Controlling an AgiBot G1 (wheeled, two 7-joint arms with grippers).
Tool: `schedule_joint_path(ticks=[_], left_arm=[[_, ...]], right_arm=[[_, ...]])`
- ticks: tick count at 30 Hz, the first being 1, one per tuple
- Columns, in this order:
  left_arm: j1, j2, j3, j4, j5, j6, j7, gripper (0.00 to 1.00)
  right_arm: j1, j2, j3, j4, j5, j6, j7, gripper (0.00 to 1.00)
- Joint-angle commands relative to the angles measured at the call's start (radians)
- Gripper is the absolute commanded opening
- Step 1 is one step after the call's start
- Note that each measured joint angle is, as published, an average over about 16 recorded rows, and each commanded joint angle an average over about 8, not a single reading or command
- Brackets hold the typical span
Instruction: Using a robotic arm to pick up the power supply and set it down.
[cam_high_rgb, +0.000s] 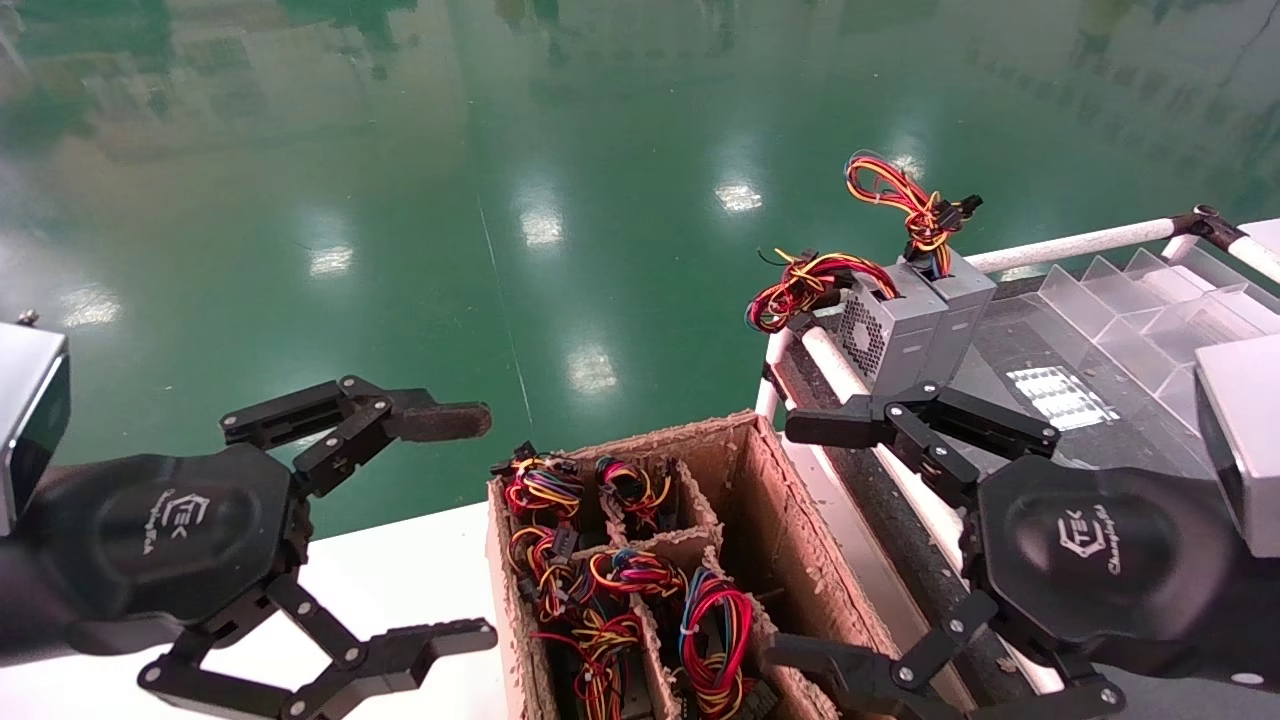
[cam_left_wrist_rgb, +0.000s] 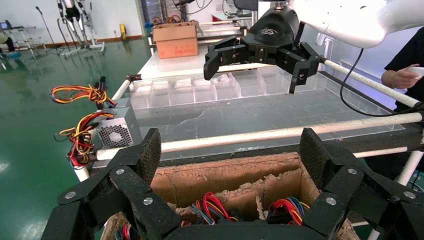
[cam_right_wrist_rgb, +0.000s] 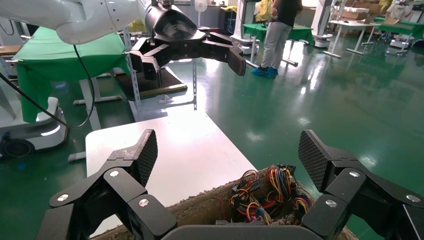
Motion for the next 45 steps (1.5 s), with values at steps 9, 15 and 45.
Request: schedule_joint_path(ticks=[9, 15, 45], left_arm=[[0.002, 0.004, -0.011, -0.003, 0.008, 0.005, -0.006, 0.0], [0.004, 0.008, -0.019, -0.005, 0.014, 0.008, -0.011, 0.0], [0.004, 0.008, -0.02, -0.005, 0.015, 0.009, -0.012, 0.0]], right_arm=[[0.0, 0.0, 0.0, 0.0, 0.0, 0.0, 0.0, 1.0], [0.0, 0.0, -0.001, 0.0, 0.0, 0.0, 0.0, 1.0], [0.0, 0.0, -0.001, 0.0, 0.001, 0.001, 0.0, 1.0]])
